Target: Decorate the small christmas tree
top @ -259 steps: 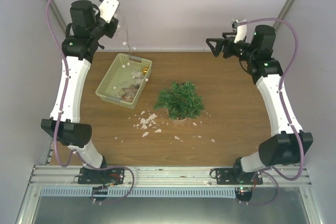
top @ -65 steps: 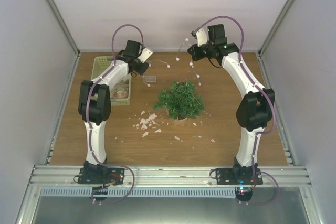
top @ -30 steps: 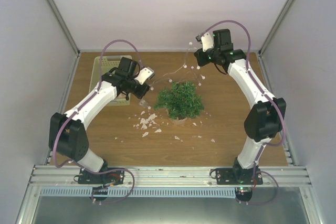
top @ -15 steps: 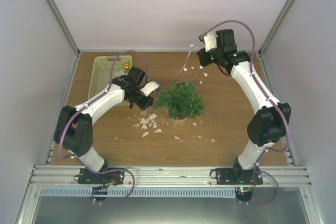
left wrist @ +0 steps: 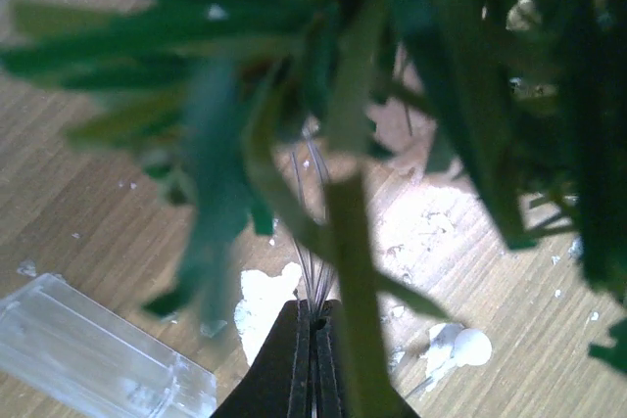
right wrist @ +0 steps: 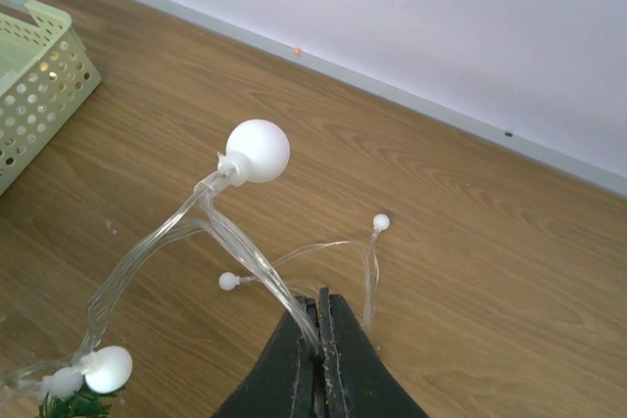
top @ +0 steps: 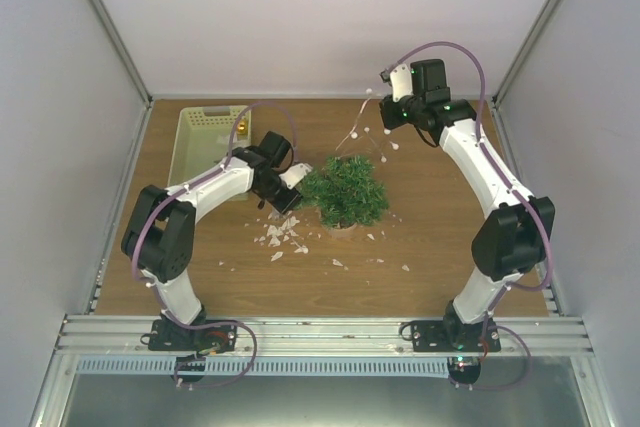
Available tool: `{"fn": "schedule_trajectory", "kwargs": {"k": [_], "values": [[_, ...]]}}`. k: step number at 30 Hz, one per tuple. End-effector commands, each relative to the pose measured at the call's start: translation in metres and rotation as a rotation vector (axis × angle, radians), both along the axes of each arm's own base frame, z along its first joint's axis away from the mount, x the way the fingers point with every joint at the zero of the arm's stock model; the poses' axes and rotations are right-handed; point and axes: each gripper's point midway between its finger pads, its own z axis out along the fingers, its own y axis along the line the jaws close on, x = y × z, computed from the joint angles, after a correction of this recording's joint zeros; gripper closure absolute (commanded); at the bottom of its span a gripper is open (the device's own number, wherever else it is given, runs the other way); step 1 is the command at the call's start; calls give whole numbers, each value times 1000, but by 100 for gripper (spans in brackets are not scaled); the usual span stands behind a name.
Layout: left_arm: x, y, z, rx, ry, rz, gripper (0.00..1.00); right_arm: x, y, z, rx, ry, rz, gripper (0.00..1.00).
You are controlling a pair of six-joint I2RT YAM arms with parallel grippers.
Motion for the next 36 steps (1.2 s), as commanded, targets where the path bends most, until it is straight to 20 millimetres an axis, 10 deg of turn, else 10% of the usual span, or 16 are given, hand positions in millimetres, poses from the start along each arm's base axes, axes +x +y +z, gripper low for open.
{"fn": "schedule_trajectory", "kwargs": {"k": [1, 36], "values": [[11, -5, 22, -19, -75, 2, 100, -5, -6, 13, 0, -30, -23, 99], [39, 6, 15, -2, -90, 15, 80, 0, -15, 79, 43, -149, -34, 99]]}}
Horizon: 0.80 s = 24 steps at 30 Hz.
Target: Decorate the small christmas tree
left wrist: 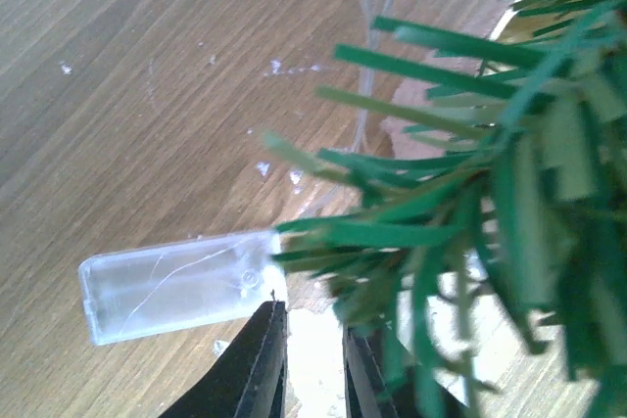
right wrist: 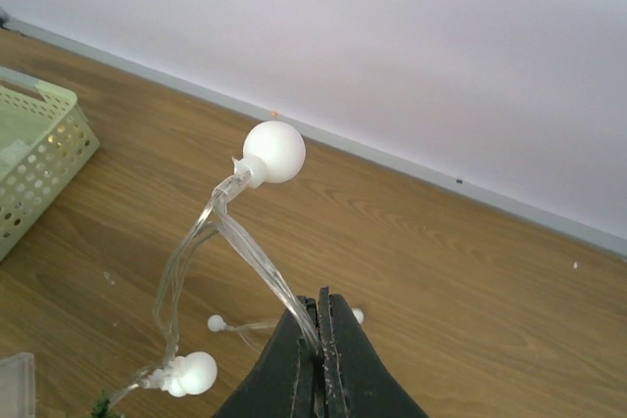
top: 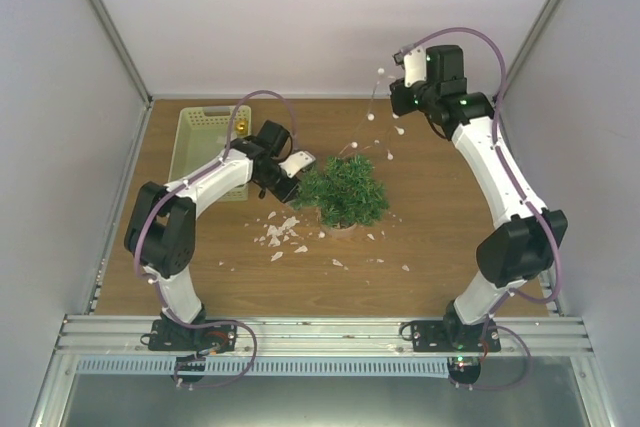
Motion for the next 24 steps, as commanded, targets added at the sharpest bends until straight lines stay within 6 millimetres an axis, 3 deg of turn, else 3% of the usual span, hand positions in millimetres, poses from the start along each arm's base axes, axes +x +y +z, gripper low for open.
{"fn": "schedule_trajectory", "kwargs": {"k": [1, 7, 9, 16, 24], "values": [[12, 11, -6, 19, -21, 18, 79, 1, 3, 26, 15, -56, 28, 99], [24, 46, -22, 90, -41, 87, 78, 1, 3, 26, 19, -45, 22, 100], [26, 53, -26, 96, -43, 104, 72, -1, -1, 24, 9, -37, 9, 99], [29, 48, -37, 78, -12, 105, 61, -4, -10, 12, -19, 10, -39, 99], [32, 45, -34, 55, -26, 104, 25, -10, -28, 13, -40, 36, -143, 100]]}}
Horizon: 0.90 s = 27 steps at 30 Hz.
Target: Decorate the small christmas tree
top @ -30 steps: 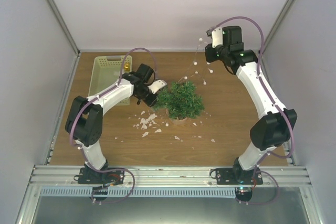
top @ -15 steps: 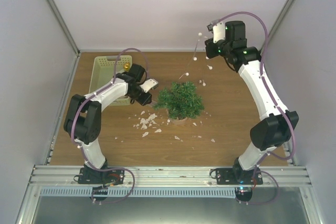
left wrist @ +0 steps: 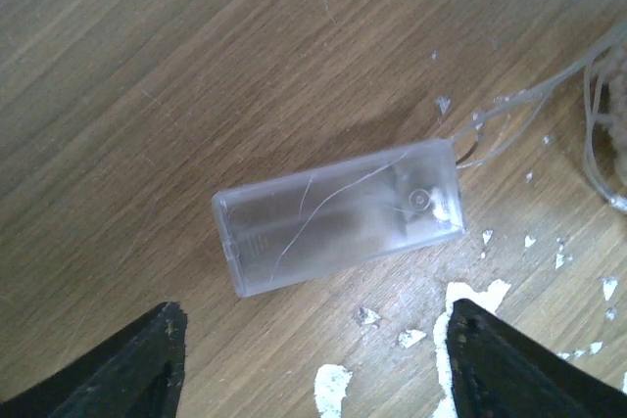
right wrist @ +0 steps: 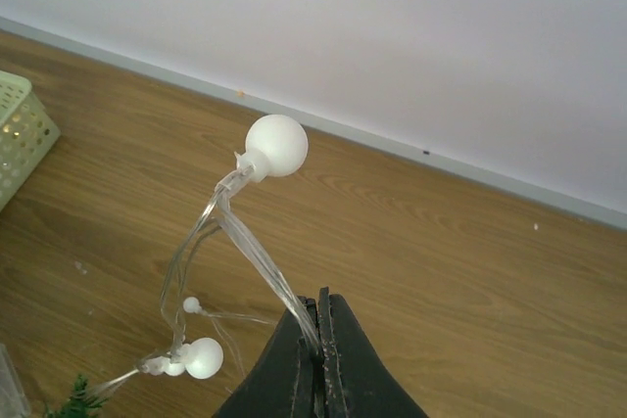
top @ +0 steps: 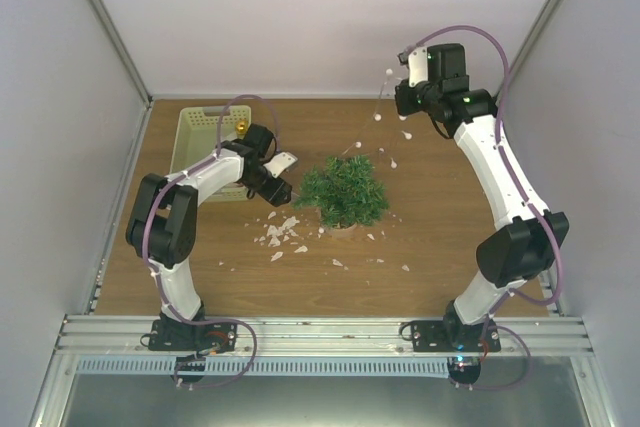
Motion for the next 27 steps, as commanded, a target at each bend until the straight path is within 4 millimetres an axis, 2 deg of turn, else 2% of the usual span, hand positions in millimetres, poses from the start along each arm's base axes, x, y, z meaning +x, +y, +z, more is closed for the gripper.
{"fn": "schedule_trajectory", "kwargs": {"k": [1, 7, 16, 20, 27], "values": [[8, -9, 8, -37, -45, -18, 22, -6, -17, 5, -8, 20, -96, 100], [12, -9, 4, -29, -46, -16, 18, -12, -27, -9, -21, 85, -152, 99], [23, -6, -10, 11, -54, 0, 18, -27, -42, -6, -38, 95, -224, 100], [26, -5, -21, 33, -45, 2, 18, -35, -47, -14, -38, 125, -252, 99], [30, -5, -24, 36, -52, 11, 18, -50, -50, -17, -9, 150, -280, 99]]}}
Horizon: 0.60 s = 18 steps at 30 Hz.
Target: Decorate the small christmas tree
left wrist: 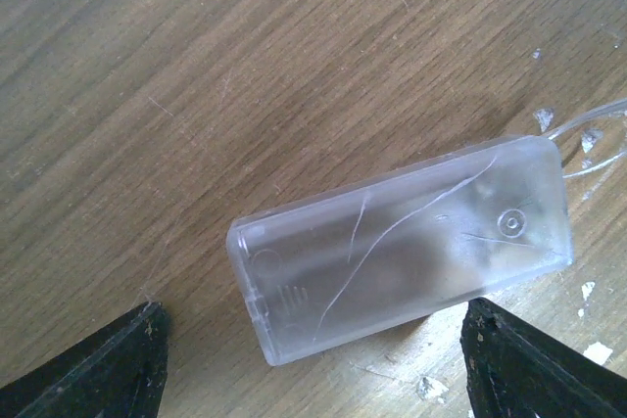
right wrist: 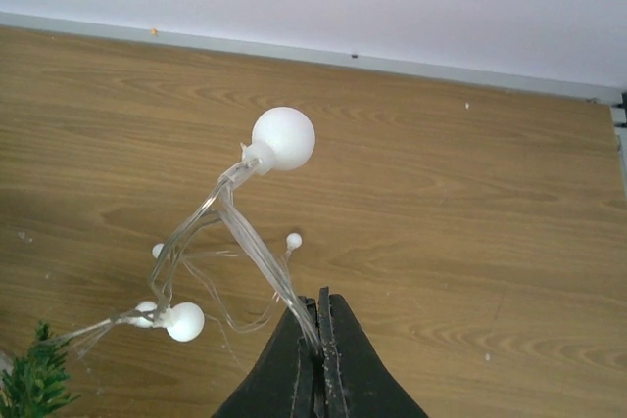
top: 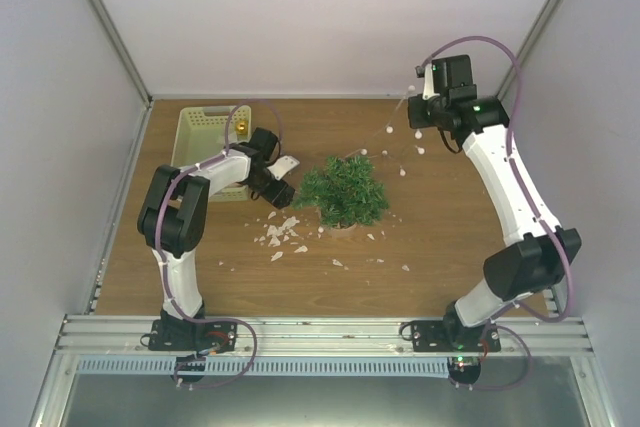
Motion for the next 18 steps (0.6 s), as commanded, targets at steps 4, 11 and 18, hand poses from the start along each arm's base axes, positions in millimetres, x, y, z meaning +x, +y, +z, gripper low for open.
{"fn": "schedule_trajectory", "kwargs": {"k": [4, 11, 18], "values": [[19, -6, 6, -2, -67, 4, 18, -26, -9, -2, 35, 30, -41, 100], [19, -8, 8, -13, -65, 8, 18, -54, -12, -10, 68, 74, -54, 99], [18, -9, 11, -23, -62, 9, 18, -83, -16, -27, 89, 146, -77, 100]]}}
